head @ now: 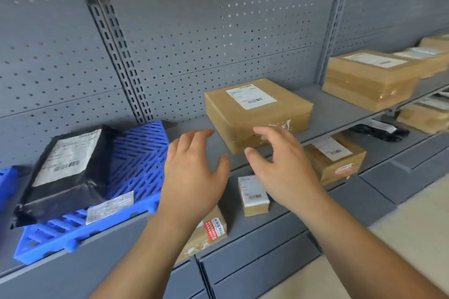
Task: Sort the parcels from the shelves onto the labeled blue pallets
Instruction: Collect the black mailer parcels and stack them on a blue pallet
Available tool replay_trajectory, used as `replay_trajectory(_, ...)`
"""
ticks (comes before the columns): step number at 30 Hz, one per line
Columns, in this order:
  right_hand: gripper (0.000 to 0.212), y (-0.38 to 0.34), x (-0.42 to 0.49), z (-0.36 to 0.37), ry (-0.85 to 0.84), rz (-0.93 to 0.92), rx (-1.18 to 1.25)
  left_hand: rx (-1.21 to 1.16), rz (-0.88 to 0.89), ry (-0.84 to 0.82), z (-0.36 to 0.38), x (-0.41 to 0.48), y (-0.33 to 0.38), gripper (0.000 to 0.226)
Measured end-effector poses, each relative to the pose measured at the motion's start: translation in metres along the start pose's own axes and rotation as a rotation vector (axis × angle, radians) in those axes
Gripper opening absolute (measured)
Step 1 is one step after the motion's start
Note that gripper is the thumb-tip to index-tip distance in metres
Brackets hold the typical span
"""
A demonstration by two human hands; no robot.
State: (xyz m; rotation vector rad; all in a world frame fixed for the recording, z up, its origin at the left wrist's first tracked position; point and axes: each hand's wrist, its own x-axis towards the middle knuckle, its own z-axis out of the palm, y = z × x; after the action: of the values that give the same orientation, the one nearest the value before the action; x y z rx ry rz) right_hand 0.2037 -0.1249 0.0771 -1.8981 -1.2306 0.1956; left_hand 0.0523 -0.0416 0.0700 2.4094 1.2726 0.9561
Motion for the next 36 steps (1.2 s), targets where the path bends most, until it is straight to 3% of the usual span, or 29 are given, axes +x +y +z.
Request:
replay_trajectory(17,0.05,0.206,-0.063,-0.218,0.279,0.367,-0.316,-0.133,0.377,-0.368,0.193,-0.011,0.252,0.051)
replay_trajectory(25,0.051,0.286,-0.069,-0.27,0.339,0.608,-0.402,-0.143,0.574,-0.496,0.288,0.004,0.33,0.053)
replay_trajectory(36,0.055,0.394,0.004,-0.328,0.332,0.85,-0.599,-0.167,0.756,-0.675,0.421,0.078,0.428,0.055)
